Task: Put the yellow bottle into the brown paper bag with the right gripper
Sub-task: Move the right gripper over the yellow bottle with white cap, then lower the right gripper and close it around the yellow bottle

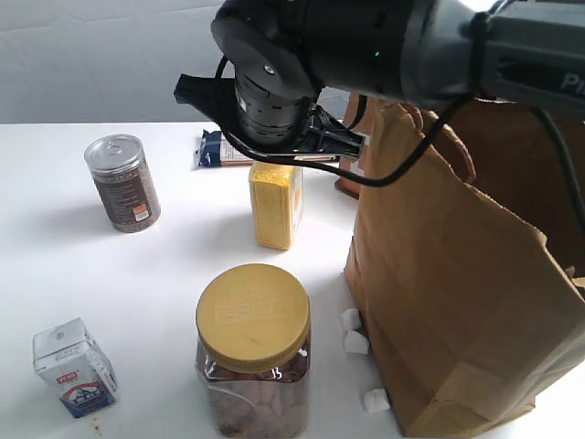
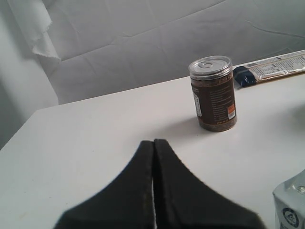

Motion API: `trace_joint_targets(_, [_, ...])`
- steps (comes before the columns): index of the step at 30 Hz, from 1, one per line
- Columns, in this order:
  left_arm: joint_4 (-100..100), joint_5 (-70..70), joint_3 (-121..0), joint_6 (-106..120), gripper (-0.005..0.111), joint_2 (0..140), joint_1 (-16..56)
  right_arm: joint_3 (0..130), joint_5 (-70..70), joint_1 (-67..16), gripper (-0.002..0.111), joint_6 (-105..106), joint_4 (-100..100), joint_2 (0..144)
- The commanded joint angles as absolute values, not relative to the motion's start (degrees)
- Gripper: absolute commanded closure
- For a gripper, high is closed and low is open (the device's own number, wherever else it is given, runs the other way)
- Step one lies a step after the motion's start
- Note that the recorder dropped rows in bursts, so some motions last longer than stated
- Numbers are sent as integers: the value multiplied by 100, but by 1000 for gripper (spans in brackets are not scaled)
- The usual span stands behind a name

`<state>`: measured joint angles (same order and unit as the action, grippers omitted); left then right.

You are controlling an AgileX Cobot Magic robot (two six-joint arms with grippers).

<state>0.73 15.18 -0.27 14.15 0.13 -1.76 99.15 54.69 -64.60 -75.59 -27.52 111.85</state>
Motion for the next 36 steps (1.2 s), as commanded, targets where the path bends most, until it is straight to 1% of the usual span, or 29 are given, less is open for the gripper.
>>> trace_joint_targets(1, [75, 1487, 0, 1374, 107, 0, -177, 9986, 5178, -6376, 48, -7714, -2725, 11372])
trace_joint_targets(2, [75, 1487, 0, 1374, 107, 0, -177, 9986, 5208, -6376, 38, -7825, -2819, 11423])
trace_joint_targets(4, [75, 1487, 0, 1374, 107, 0, -177, 9986, 5333, -6320, 25, -7910, -2887, 11491])
trace_joint_targets(11, [75, 1487, 0, 1374, 107, 0, -177, 10058, 5340, -6108, 26, -8015, -3137, 11774])
trace_joint_targets(19, [75, 1487, 0, 1374, 107, 0, -177, 10618, 5302, -5984, 26, -7943, -3127, 12422])
trace_joint_targets(26, [75, 1487, 0, 1374, 107, 0, -177, 10669, 5401, -5854, 26, -8000, -3245, 12741])
trace_joint_targets(30, [75, 1487, 0, 1374, 107, 0, -177, 10669, 5012, -5800, 27, -8068, -3346, 12908])
trace_joint_targets(31, [75, 1487, 0, 1374, 107, 0, -177, 10674, 4905, -5800, 29, -8133, -3343, 12939])
trace_joint_targets(32, [75, 1487, 0, 1374, 107, 0, -177, 10674, 4862, -5800, 34, -8146, -3266, 12976])
trace_joint_targets(33, [75, 1487, 0, 1374, 107, 0, -177, 10674, 4852, -5800, 43, -8146, -3114, 12985])
trace_joint_targets(34, [75, 1487, 0, 1374, 107, 0, -177, 10674, 4881, -5800, 58, -8146, -2946, 13016])
trace_joint_targets(35, [75, 1487, 0, 1374, 107, 0, -177, 10674, 4881, -5800, 78, -8056, -2759, 13028])
trace_joint_targets(36, [75, 1487, 0, 1374, 107, 0, -177, 10663, 4881, -5800, 95, -7907, -2660, 13037])
